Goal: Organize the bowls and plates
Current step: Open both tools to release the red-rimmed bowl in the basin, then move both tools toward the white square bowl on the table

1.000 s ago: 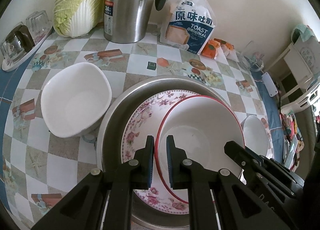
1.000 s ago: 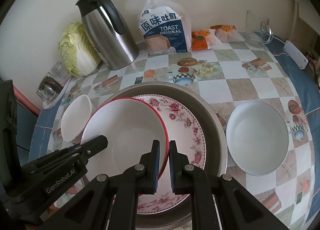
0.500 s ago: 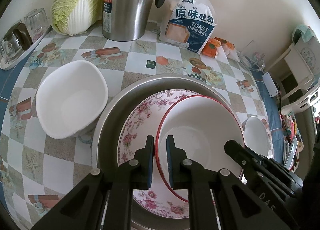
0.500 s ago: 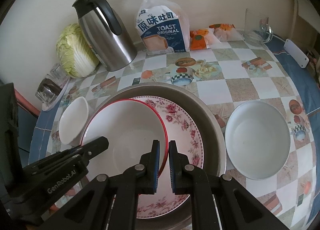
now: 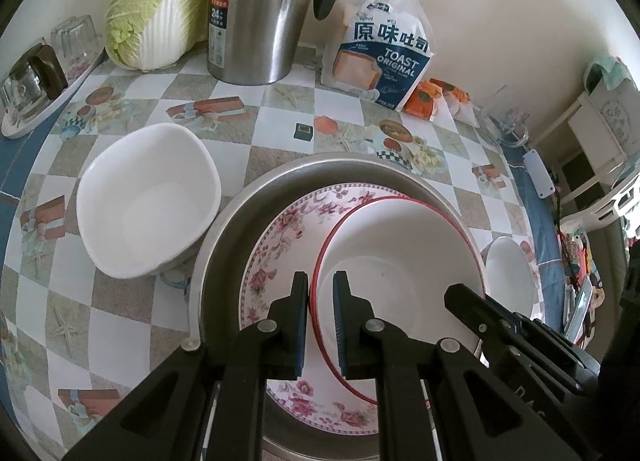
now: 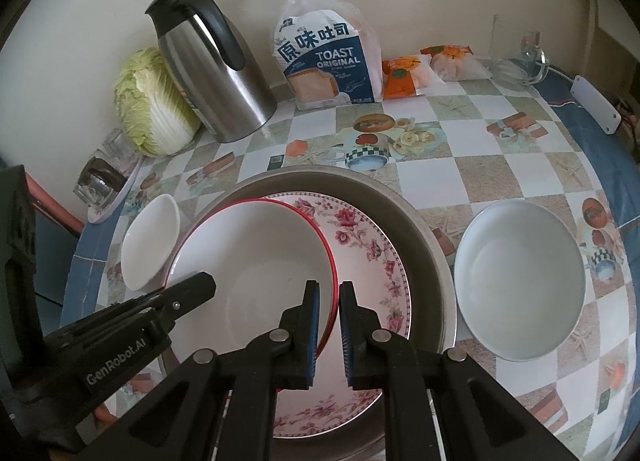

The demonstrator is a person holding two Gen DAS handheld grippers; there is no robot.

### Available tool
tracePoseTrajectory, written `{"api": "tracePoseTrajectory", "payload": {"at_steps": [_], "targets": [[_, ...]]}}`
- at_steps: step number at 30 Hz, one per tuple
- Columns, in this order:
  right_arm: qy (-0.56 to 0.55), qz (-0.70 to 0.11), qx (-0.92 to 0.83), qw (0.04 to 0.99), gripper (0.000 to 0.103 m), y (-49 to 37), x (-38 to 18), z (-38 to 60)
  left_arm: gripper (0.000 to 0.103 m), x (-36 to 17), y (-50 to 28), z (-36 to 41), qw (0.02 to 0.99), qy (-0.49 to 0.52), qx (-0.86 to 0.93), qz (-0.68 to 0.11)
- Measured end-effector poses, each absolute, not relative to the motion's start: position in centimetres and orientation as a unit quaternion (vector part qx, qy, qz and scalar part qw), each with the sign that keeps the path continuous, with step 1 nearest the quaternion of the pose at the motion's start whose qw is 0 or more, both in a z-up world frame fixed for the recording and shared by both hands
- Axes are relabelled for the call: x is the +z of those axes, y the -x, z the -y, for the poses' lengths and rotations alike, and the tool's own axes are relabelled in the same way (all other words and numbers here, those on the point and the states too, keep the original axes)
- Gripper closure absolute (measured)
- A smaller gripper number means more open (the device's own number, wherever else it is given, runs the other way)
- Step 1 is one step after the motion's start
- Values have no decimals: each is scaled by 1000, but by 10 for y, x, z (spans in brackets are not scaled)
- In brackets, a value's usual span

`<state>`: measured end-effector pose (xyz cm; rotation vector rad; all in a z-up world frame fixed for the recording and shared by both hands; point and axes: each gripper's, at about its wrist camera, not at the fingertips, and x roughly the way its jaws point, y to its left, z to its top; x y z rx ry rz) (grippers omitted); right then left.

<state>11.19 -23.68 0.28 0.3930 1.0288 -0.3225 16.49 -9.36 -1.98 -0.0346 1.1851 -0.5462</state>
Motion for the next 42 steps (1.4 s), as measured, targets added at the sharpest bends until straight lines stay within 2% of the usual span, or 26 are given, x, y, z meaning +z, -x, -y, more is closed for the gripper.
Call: {"api": "tracePoseTrajectory", "payload": {"at_steps": [7,13,17,22,23,26,29,31,32,34,37,39,42], "targets": [[-178,-483,-155,843,90,-110,12,236,90,-4,-164,88,804,17,-255,-537],[-167,-452,-152,863,90,-103,45,232,89,27,-161,77,823,20,-251,-508],[-155,-445,-153,869,90,-101,59,227,78,39,-158,69,831,19,-241,-501],[-152,-449,-155,867,91,-101,60,227,74,41,-157,64,832,16,-231,-504],[-151,-451,-157,866,91,-101,59,228,70,41,-157,63,832,16,-228,-505],[-151,-457,-162,861,80,-101,55,230,58,38,-158,61,831,17,-221,-510],[-152,-466,-166,856,70,-102,50,232,55,34,-159,61,830,9,-210,-516],[-151,-471,-168,853,50,-103,46,232,46,31,-159,60,829,5,-205,-520],[-150,-472,-167,852,45,-103,44,232,41,30,-160,60,829,3,-202,-521],[-148,-474,-164,852,39,-103,43,232,37,27,-161,59,828,0,-198,-524],[-145,-474,-162,853,29,-104,42,231,26,24,-162,58,829,-2,-190,-526],[-143,-475,-161,853,26,-104,40,230,19,22,-163,57,828,-3,-186,-528],[-142,-475,-162,853,15,-105,39,230,14,19,-164,55,829,-5,-179,-530]]}}
